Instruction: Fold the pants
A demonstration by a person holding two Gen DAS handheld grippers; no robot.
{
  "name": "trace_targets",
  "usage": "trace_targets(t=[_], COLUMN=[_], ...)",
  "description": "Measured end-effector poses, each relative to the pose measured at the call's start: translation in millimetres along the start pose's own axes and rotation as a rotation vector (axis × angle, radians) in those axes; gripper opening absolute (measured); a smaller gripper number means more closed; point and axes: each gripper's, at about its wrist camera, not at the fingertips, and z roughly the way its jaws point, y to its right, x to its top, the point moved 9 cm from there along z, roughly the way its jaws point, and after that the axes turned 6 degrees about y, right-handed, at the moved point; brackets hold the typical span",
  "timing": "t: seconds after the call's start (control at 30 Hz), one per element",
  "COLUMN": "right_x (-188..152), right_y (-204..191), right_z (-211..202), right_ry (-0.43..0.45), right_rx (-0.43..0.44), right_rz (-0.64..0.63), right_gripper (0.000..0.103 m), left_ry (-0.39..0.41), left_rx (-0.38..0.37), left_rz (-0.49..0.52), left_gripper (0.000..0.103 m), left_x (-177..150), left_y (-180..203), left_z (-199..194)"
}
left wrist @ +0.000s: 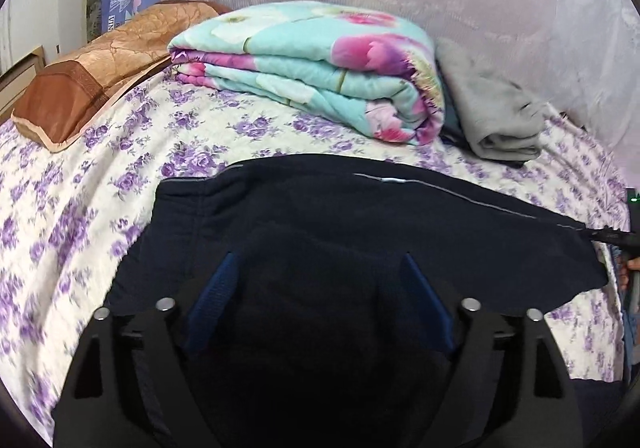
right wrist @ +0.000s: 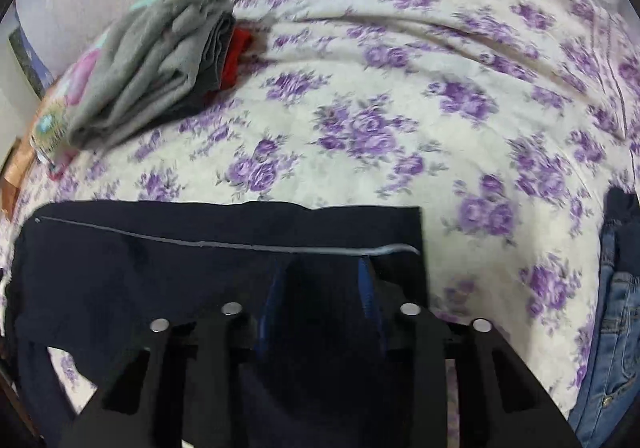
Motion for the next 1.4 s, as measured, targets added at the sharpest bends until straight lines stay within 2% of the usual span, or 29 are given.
trace_targets(t=[0.1, 0.13, 0.17, 0.2, 0.33, 0.37, 0.4, 0.43, 0.57, 0.63, 0.67, 0.73, 0.77, 0.8, 0.83, 0.87, 0.97, 1.0, 1.03, 1.07, 1.1, 1.13, 1.17, 1.2, 1.23, 1.3, 1.33, 1.37, 1.4], right_x=[9.1, 12.2, 13.9, 15.7, 3.2, -0.5, -0.8, 2.1, 33.0, 30.0, 24.2, 26.8, 25.5, 23.3, 18.9, 14.1, -16.1, -38.2, -53.4, -61.3, -64.2, -65.3, -63.8, -61.9, -57.6, -62.6, -73.2, -84.4, -96.1], right_y=[-12.2, -9.6, -5.6, -1.2, 17.5, 17.7, 16.7, 15.6, 34.4, 45.2, 45.0, 39.6, 42.7, 46.3, 49.0, 50.4, 55.3, 51.7, 49.4, 48.0, 50.5, 53.1, 59.8, 61.7, 50.3, 18.1, 1.8, -3.3, 0.1], right_z=[-0.5, -2.2, -3.9, -4.7, 5.1, 9.3, 10.0, 8.5, -13.9, 10.4, 25.0, 29.0, 24.0, 18.2, 6.6, -3.6, -28.0, -25.2, -21.2, -23.0, -29.2, -35.5, -46.4, -55.0, -70.9, -79.3, -73.3, -62.7, -47.2], right_ry=[0.022, 0.031, 0.036, 0.046, -0.011, -0.024, -0.008, 0.011, 0.15, 0.087, 0.061, 0.105, 0.102, 0.098, 0.101, 0.103, 0.079, 0.033, -0.002, 0.029, 0.073, 0.077, 0.08, 0.092, 0.142, 0.166, 0.127, 0.076, 0.015], right_rx=[-0.027, -0.079, -0.126, -0.167, -0.178, -0.16, -0.159, -0.174, -0.217, -0.268, -0.317, -0.404, -0.406, -0.399, -0.355, -0.32, -0.277, -0.22, -0.211, -0.233, -0.293, -0.322, -0.373, -0.418, -0.424, -0.299, -0.247, -0.248, -0.294], right_rz=[-0.03, -0.048, -0.058, -0.068, -0.037, -0.033, -0.038, -0.059, 0.005, 0.003, -0.044, -0.106, -0.054, -0.013, 0.029, 0.04, 0.047, 0.046, 0.015, -0.042, -0.104, -0.096, -0.046, -0.025, -0.034, -0.084, -0.119, -0.156, -0.2], right_gripper=[0.04, 0.047, 0.061, 0.061, 0.06, 0.052, 0.034, 0.011, 0.008, 0.008, 0.012, 0.016, 0.03, 0.04, 0.042, 0.044, 0.066, 0.065, 0.065, 0.067, 0.074, 0.074, 0.072, 0.063, 0.062, 0.065, 0.066, 0.067, 0.074], left_ry=[-0.021, -0.032, -0.04, -0.044, -0.047, -0.045, -0.043, -0.042, -0.052, -0.043, -0.042, -0.046, -0.042, -0.036, -0.028, -0.023, -0.003, 0.002, 0.005, -0.002, -0.016, -0.045, -0.057, -0.055, -0.034, 0.01, 0.024, 0.022, -0.007], left_rx=[0.021, 0.041, 0.046, 0.045, 0.034, 0.031, 0.03, 0.029, 0.042, 0.066, 0.073, 0.076, 0.072, 0.07, 0.071, 0.075, 0.086, 0.086, 0.091, 0.111, 0.122, 0.133, 0.146, 0.154, 0.139, 0.101, 0.106, 0.127, 0.178], left_rz=[0.015, 0.011, -0.001, -0.018, -0.075, -0.076, -0.075, -0.076, -0.079, -0.065, -0.062, -0.068, -0.075, -0.077, -0.072, -0.061, -0.031, -0.031, -0.036, -0.043, -0.044, -0.04, -0.033, -0.029, -0.023, -0.005, 0.016, 0.039, 0.065], left_gripper=[0.083, 0.083, 0.083, 0.083, 0.083, 0.083, 0.083, 0.083, 0.083, 0.083, 0.083, 0.083, 0.083, 0.083, 0.083, 0.083, 0.083, 0.086, 0.088, 0.09, 0.09, 0.09, 0.089, 0.089, 0.089, 0.091, 0.092, 0.095, 0.095], left_x=[-6.7, -8.3, -8.7, -9.3, -14.0, -15.2, -16.2, -17.3, -17.6, -13.4, -11.8, -11.0, -10.5, -9.9, -9.1, -8.1, -3.4, -2.2, -2.0, -4.5, -7.0, -11.2, -12.3, -10.7, -5.5, 2.3, 4.1, 3.3, -1.6], left_y=[0.3, -3.1, -6.7, -9.8, -19.4, -19.8, -19.4, -19.7, -23.6, -26.2, -27.2, -28.6, -29.0, -29.2, -30.1, -31.1, -38.1, -41.1, -45.7, -52.2, -55.1, -59.3, -61.5, -61.4, -58.1, -51.6, -51.0, -52.8, -60.9], left_z=[8.2, 13.3, 17.4, 20.3, 26.4, 26.4, 26.5, 26.8, 31.5, 36.0, 38.1, 40.3, 38.5, 36.6, 33.0, 30.0, 20.7, 19.1, 18.5, 21.6, 24.8, 31.5, 33.3, 30.8, 23.4, 9.7, 5.5, 6.3, 14.0])
